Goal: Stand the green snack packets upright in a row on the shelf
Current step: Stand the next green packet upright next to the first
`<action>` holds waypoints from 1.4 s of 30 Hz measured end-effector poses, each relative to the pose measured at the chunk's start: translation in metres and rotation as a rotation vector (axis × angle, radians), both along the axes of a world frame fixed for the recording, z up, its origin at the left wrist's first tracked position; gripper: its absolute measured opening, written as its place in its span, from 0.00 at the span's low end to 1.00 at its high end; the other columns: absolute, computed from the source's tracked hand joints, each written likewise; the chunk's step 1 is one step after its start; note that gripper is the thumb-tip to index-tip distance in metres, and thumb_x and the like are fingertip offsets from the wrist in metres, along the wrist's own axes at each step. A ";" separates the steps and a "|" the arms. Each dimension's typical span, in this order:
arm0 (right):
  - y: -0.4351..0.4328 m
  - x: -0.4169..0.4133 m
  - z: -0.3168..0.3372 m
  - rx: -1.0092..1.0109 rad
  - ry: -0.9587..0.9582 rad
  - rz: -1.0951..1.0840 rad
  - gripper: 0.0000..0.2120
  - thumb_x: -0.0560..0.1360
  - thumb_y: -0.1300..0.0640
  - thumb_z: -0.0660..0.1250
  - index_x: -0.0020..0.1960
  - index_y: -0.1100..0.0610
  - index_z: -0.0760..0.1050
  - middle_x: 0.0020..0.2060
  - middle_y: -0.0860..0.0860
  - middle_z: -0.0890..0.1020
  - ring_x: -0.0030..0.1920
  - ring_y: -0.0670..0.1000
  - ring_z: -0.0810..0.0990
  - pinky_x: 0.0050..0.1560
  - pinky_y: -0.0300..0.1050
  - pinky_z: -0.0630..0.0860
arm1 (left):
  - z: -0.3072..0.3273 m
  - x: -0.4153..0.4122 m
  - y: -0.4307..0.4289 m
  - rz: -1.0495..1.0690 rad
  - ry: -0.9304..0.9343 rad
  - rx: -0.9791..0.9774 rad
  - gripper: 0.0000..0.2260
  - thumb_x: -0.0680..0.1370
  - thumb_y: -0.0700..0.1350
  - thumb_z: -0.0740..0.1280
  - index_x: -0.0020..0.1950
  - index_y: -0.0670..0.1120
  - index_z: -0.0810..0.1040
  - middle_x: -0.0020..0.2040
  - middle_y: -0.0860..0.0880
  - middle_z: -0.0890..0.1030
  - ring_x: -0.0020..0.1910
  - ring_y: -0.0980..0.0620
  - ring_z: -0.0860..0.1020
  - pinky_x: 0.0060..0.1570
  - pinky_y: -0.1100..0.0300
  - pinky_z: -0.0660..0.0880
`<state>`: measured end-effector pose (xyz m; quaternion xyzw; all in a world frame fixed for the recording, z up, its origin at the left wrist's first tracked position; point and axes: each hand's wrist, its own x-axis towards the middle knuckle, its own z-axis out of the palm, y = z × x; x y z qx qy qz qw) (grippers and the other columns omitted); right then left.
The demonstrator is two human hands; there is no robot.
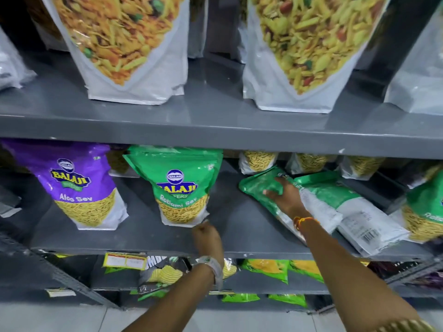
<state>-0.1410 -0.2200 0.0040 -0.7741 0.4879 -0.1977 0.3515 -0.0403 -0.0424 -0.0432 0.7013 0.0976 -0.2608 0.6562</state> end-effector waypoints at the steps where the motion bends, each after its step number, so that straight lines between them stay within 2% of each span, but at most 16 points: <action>1: -0.015 -0.014 0.001 -0.029 0.059 -0.005 0.26 0.69 0.53 0.72 0.63 0.60 0.71 0.61 0.61 0.77 0.61 0.60 0.75 0.60 0.48 0.72 | 0.002 -0.012 -0.017 -0.084 0.017 -0.007 0.13 0.78 0.39 0.57 0.56 0.29 0.72 0.57 0.30 0.76 0.54 0.34 0.75 0.48 0.46 0.70; 4: -0.051 -0.049 0.001 -0.089 0.275 -0.054 0.21 0.72 0.52 0.67 0.60 0.64 0.73 0.58 0.67 0.78 0.59 0.65 0.76 0.58 0.54 0.73 | -0.001 -0.035 -0.064 -0.323 0.138 -0.013 0.19 0.78 0.46 0.61 0.61 0.32 0.71 0.62 0.28 0.73 0.60 0.31 0.74 0.47 0.46 0.72; 7: -0.077 -0.070 -0.006 -0.068 0.412 -0.049 0.21 0.76 0.49 0.61 0.57 0.66 0.73 0.58 0.67 0.78 0.59 0.66 0.75 0.59 0.54 0.72 | 0.003 -0.057 -0.102 -0.454 0.156 0.005 0.22 0.76 0.56 0.62 0.53 0.37 0.77 0.43 0.33 0.79 0.39 0.37 0.79 0.32 0.54 0.70; 12: -0.100 -0.070 -0.015 0.031 0.368 0.079 0.24 0.77 0.46 0.56 0.53 0.68 0.76 0.55 0.66 0.79 0.56 0.63 0.78 0.51 0.50 0.72 | -0.010 -0.082 -0.150 -0.485 0.236 0.098 0.35 0.67 0.66 0.64 0.64 0.42 0.73 0.62 0.41 0.78 0.59 0.41 0.77 0.55 0.51 0.75; 15: -0.111 -0.068 -0.025 0.123 0.280 0.029 0.21 0.75 0.48 0.61 0.55 0.66 0.76 0.56 0.65 0.79 0.58 0.63 0.77 0.58 0.52 0.73 | -0.002 -0.098 -0.154 -0.467 0.144 0.029 0.20 0.77 0.52 0.62 0.62 0.40 0.74 0.64 0.42 0.75 0.58 0.44 0.75 0.57 0.54 0.72; 17: -0.113 -0.065 -0.028 0.202 0.184 0.010 0.11 0.72 0.55 0.65 0.42 0.64 0.77 0.45 0.64 0.81 0.51 0.59 0.79 0.52 0.51 0.73 | -0.005 -0.099 -0.153 -0.411 -0.002 0.063 0.05 0.76 0.46 0.64 0.46 0.45 0.77 0.53 0.44 0.77 0.48 0.48 0.74 0.54 0.53 0.72; 19: -0.110 -0.062 -0.025 0.295 0.085 0.012 0.14 0.71 0.62 0.64 0.28 0.58 0.66 0.32 0.58 0.74 0.40 0.54 0.73 0.42 0.48 0.68 | -0.007 -0.099 -0.151 -0.319 -0.125 0.112 0.09 0.75 0.42 0.65 0.35 0.45 0.73 0.44 0.44 0.76 0.39 0.51 0.74 0.45 0.57 0.75; 22: -0.105 -0.055 -0.018 0.316 0.008 -0.007 0.17 0.71 0.65 0.64 0.26 0.57 0.62 0.19 0.53 0.72 0.21 0.50 0.68 0.26 0.38 0.67 | 0.002 -0.092 -0.146 -0.205 -0.259 0.052 0.05 0.75 0.39 0.65 0.42 0.38 0.77 0.38 0.43 0.77 0.19 0.63 0.73 0.20 0.73 0.67; 24: -0.101 -0.046 -0.010 0.302 -0.062 -0.012 0.20 0.70 0.64 0.66 0.23 0.56 0.63 0.08 0.48 0.66 0.14 0.47 0.66 0.17 0.33 0.64 | 0.010 -0.079 -0.139 -0.181 -0.312 0.030 0.06 0.75 0.42 0.66 0.47 0.40 0.79 0.38 0.44 0.78 0.20 0.60 0.74 0.22 0.68 0.73; 26: -0.096 -0.036 0.000 0.287 -0.145 -0.015 0.20 0.69 0.65 0.66 0.23 0.54 0.63 0.12 0.46 0.68 0.21 0.46 0.68 0.27 0.38 0.70 | 0.016 -0.063 -0.134 -0.178 -0.345 0.010 0.04 0.75 0.43 0.66 0.47 0.45 0.78 0.37 0.46 0.79 0.26 0.55 0.74 0.30 0.58 0.77; 28: -0.092 -0.029 0.005 0.294 -0.261 -0.022 0.15 0.68 0.67 0.67 0.28 0.56 0.66 0.24 0.49 0.71 0.33 0.48 0.69 0.42 0.42 0.68 | 0.024 -0.048 -0.132 -0.208 -0.380 -0.061 0.04 0.75 0.40 0.66 0.49 0.46 0.78 0.38 0.48 0.79 0.29 0.55 0.73 0.29 0.61 0.76; 31: -0.081 -0.028 0.005 0.315 -0.426 -0.072 0.15 0.66 0.68 0.71 0.30 0.53 0.69 0.33 0.53 0.77 0.42 0.51 0.74 0.50 0.48 0.73 | 0.037 -0.028 -0.130 -0.286 -0.452 -0.186 0.09 0.75 0.35 0.64 0.53 0.44 0.77 0.43 0.51 0.80 0.37 0.58 0.76 0.35 0.68 0.76; 33: -0.070 -0.031 0.000 0.312 -0.494 -0.076 0.18 0.64 0.71 0.71 0.29 0.52 0.68 0.35 0.56 0.77 0.40 0.51 0.74 0.46 0.51 0.73 | 0.039 -0.017 -0.128 -0.341 -0.496 -0.226 0.10 0.75 0.32 0.64 0.53 0.43 0.75 0.47 0.48 0.80 0.39 0.61 0.79 0.43 0.68 0.76; 37: -0.054 -0.043 -0.013 0.272 -0.516 -0.033 0.21 0.66 0.72 0.70 0.28 0.52 0.64 0.27 0.50 0.70 0.31 0.46 0.66 0.35 0.41 0.66 | 0.029 -0.006 -0.116 -0.497 -0.531 -0.218 0.10 0.75 0.33 0.64 0.53 0.45 0.74 0.52 0.46 0.80 0.43 0.65 0.80 0.48 0.67 0.76; 39: -0.048 -0.045 -0.017 0.257 -0.530 -0.023 0.21 0.66 0.71 0.70 0.29 0.52 0.64 0.27 0.48 0.70 0.30 0.45 0.66 0.34 0.40 0.66 | 0.022 -0.004 -0.108 -0.545 -0.495 -0.232 0.11 0.75 0.35 0.65 0.55 0.44 0.75 0.55 0.45 0.80 0.49 0.57 0.79 0.55 0.61 0.75; 42: -0.030 -0.044 -0.019 0.167 -0.566 -0.081 0.13 0.67 0.69 0.70 0.37 0.54 0.70 0.35 0.52 0.75 0.36 0.50 0.72 0.40 0.45 0.71 | 0.024 -0.004 -0.099 -0.582 -0.416 -0.335 0.10 0.76 0.40 0.65 0.57 0.46 0.75 0.54 0.51 0.81 0.51 0.60 0.80 0.53 0.67 0.76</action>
